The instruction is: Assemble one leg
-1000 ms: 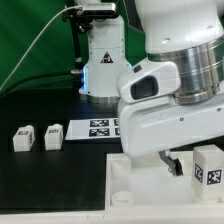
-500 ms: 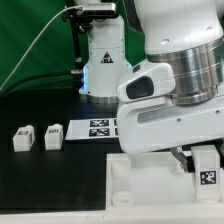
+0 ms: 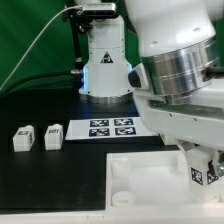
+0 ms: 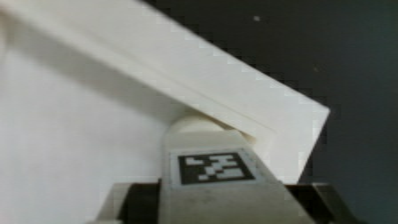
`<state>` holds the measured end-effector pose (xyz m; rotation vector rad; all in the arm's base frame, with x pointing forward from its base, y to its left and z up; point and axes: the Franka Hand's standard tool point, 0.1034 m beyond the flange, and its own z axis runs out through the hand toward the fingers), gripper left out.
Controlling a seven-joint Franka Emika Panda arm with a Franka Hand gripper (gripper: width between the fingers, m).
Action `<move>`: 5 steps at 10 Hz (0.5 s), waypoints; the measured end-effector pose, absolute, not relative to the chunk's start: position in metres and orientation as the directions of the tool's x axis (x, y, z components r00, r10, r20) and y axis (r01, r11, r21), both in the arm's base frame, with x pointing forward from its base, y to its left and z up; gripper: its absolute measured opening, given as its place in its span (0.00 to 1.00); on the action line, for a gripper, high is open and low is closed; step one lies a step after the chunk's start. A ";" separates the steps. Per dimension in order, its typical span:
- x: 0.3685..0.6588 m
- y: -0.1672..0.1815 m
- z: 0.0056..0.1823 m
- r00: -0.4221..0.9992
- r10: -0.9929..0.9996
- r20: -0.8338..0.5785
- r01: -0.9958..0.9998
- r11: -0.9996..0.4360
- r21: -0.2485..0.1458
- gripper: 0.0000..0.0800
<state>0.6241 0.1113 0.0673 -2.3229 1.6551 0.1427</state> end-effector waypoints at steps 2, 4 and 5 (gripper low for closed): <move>0.623 0.113 0.067 0.138 -0.946 -0.292 -0.985 -0.100 -0.139 0.37; 0.622 0.119 0.067 0.065 -0.950 -0.305 -0.993 -0.033 -0.110 0.37; 0.622 0.119 0.067 0.110 -0.948 -0.299 -0.989 -0.076 -0.124 0.51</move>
Offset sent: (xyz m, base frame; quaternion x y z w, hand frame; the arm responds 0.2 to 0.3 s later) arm 0.0000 0.0000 0.0000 0.0000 0.0000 0.0899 0.9960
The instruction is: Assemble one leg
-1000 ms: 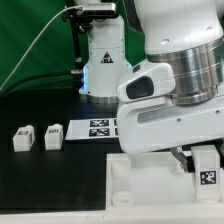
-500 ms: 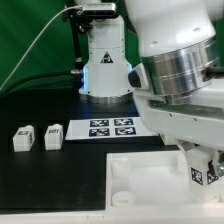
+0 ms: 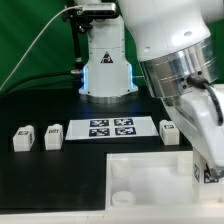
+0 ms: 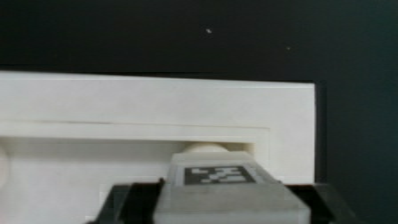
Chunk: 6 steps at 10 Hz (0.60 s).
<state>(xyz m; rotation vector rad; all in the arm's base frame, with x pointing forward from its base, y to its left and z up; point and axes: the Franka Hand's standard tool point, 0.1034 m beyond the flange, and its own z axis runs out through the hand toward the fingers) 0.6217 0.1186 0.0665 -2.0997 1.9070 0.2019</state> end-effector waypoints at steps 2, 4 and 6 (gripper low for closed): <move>0.617 0.119 0.066 0.367 -0.892 -0.263 -0.929 -0.338 -0.148 0.68; 0.620 0.119 0.068 0.657 -0.730 -0.189 -0.753 -0.628 -0.196 0.80; 0.620 0.118 0.068 0.798 -0.585 -0.144 -0.602 -0.765 -0.229 0.81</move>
Offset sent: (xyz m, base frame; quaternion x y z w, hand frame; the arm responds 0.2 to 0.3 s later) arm 0.0000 0.0000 0.0000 0.0000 0.0000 -0.2667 0.9638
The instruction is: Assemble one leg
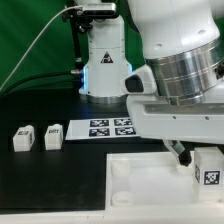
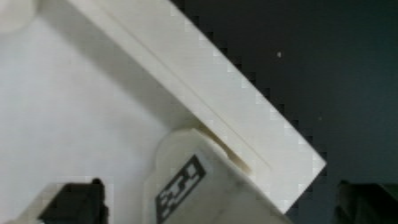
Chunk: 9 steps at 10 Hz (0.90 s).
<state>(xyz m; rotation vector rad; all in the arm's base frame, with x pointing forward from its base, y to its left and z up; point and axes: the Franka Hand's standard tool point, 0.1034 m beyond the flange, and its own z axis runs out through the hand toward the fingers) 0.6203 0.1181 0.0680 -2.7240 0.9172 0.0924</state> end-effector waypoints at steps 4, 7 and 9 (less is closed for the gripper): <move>0.626 0.116 0.071 0.999 -0.048 0.018 -0.044 -0.984 -0.171 0.81; 0.625 0.117 0.070 0.978 -0.207 -0.013 -0.206 -0.961 -0.182 0.45; 0.625 0.114 0.069 0.910 -0.410 -0.052 -0.413 -0.894 -0.174 0.38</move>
Offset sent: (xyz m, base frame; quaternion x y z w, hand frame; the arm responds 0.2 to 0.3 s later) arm 0.0125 -0.0056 0.0007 -0.0751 0.0277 -0.3361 0.9384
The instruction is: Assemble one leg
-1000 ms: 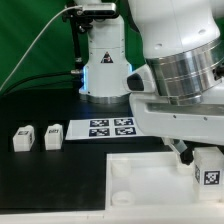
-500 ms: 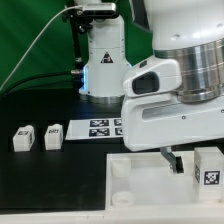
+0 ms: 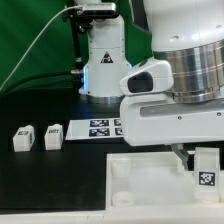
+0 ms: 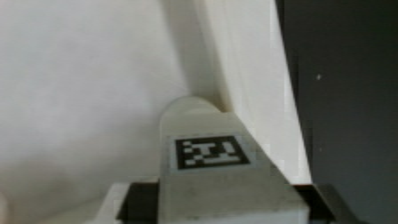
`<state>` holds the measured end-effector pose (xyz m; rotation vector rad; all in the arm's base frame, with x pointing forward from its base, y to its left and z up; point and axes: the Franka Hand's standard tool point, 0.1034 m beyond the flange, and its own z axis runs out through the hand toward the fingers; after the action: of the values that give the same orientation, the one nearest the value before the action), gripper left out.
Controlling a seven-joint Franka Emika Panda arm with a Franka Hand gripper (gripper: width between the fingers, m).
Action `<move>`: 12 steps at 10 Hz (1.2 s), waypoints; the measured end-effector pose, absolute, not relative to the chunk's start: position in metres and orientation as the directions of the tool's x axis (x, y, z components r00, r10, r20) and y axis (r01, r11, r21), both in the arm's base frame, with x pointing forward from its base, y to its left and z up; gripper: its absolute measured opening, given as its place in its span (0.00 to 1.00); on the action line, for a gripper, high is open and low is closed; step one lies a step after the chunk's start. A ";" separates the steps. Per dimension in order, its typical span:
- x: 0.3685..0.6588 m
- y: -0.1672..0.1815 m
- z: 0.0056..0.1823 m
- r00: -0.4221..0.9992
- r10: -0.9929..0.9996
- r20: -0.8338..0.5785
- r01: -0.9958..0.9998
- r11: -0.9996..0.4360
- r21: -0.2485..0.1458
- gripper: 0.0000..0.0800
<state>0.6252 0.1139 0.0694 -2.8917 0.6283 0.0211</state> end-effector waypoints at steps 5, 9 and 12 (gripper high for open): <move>0.626 0.118 0.068 0.222 -0.946 -0.235 -0.973 -0.199 -0.117 0.38; 0.627 0.118 0.067 0.016 -0.958 -0.286 -0.997 0.008 -0.081 0.38; 0.624 0.118 0.066 0.249 -0.934 -0.257 -0.967 -0.226 -0.115 0.75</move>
Offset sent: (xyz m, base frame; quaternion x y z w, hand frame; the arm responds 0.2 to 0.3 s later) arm 0.0116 0.0172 0.0019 0.0622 0.0067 0.5100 0.8579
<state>0.6236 0.1183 0.0664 -2.2724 1.7749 0.1937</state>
